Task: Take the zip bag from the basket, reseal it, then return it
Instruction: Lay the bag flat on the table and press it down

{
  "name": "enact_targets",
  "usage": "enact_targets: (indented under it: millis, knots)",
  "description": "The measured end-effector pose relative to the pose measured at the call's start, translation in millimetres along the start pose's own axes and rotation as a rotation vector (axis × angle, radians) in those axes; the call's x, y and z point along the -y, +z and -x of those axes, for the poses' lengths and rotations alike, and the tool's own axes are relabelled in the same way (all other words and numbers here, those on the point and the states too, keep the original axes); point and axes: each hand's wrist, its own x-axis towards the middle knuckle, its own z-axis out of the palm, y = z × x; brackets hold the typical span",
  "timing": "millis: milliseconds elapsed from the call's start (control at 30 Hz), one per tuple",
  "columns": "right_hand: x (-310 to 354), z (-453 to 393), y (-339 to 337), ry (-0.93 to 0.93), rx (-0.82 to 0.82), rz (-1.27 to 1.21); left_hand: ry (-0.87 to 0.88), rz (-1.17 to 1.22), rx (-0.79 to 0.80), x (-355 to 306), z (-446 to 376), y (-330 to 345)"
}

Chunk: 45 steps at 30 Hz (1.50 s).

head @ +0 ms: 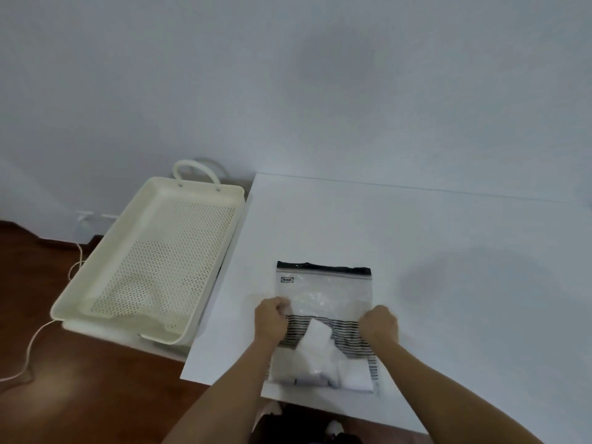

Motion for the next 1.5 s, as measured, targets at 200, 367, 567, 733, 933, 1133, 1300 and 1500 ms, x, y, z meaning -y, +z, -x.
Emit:
enact_targets:
  millis: [200,367,567,733,933,1133,1300,1500]
  knots:
    - [26.5,-6.7,-12.9,-0.12,-0.04,-0.107,0.107,0.125,-0.085,-5.7,-7.4,-24.8]
    - [84.6,-9.4,-24.3,-0.242,-0.123,-0.158,0.24,0.186,-0.129,-7.6,-32.4,-80.4]
    - [179.3,7.9,-7.2,-0.33,-0.094,-0.314,0.287,0.204,-0.102,7.2,-76.5,-181.0]
    - [259.3,37.4,41.0,-0.397,-0.039,-0.385,0.182,0.153,-0.044,51.1,-117.4,-270.2]
    - [319.8,64.7,113.3,-0.372,0.143,-0.303,0.087,-0.061,-0.02,117.4,-159.9,-331.9]
    - [335.9,89.5,177.7,-0.422,0.084,-0.168,0.049,-0.247,0.121,161.7,-190.0,-338.2]
    - [329.2,92.5,210.3,-0.4,0.093,-0.058,0.056,-0.341,0.156,179.6,-202.4,-330.1]
    - [327.7,93.0,223.4,-0.461,0.095,0.04,0.077,-0.342,0.202,192.7,-209.3,-319.7]
